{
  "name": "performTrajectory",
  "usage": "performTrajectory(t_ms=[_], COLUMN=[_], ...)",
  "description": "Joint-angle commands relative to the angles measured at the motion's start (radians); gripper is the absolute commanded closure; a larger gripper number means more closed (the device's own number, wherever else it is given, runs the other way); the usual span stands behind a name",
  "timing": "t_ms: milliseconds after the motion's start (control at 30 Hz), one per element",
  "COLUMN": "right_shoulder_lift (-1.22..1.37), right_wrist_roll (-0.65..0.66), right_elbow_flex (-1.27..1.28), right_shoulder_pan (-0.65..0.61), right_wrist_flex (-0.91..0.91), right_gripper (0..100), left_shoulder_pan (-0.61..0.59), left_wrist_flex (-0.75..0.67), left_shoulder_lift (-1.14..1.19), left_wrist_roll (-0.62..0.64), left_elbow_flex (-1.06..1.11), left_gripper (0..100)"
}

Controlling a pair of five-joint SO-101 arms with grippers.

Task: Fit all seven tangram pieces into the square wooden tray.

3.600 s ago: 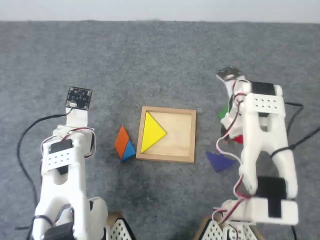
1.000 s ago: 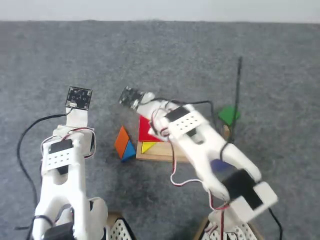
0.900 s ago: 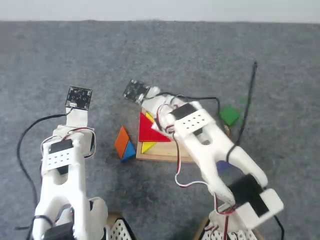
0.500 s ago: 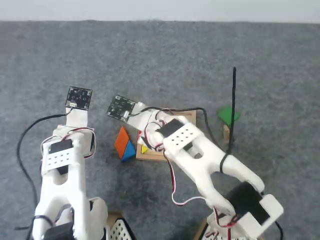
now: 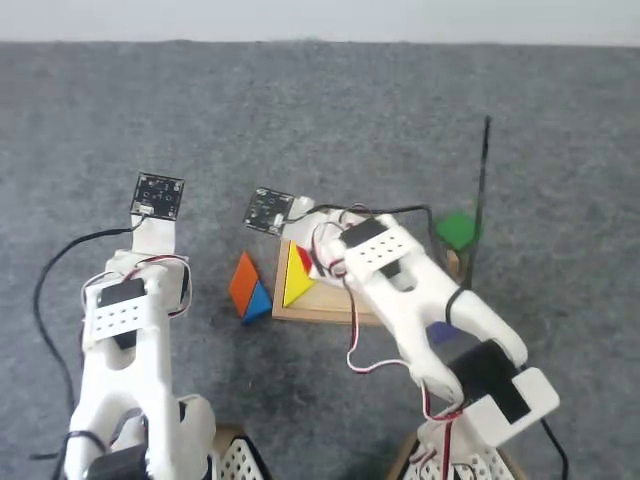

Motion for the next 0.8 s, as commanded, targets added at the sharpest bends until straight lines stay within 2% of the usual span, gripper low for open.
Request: performTrajectory(t_ms=[0,333,433,533,667,767], right_shoulder_lift=[0.004,-0.004,-0.012,-0.090,-0.236,-0.278], right_wrist_roll=[0.081,0.110,0.064,-0.014,-0.021,-0.014], right_elbow_flex=[-0.049,-0.074,-0.097,-0.101,-0.069,0.017], right_shoulder_pan=[0.056,0.105,0.108,0.114,0.108,0.076], right_wrist_flex=[0.016,0.005,0.018,0.079,0.194,0.174], right_gripper=[92.3,92.3,92.3,92.3,92.3,92.3], left_shoulder_pan=[-0.003,-0.003,-0.003,-0.003,-0.003,-0.003], left_wrist_flex=[-0.023,-0.023,-0.023,-0.023,-0.023,-0.023], left_shoulder_lift=[-0.028,-0.028,-0.028,-0.028,-0.028,-0.028], left_wrist_roll=[-0.012,-0.012,-0.012,-0.012,-0.012,-0.012], left_elbow_flex=[-0.002,-0.002,-0.002,-0.002,-0.002,-0.002], left_gripper=[93,93,93,93,93,93])
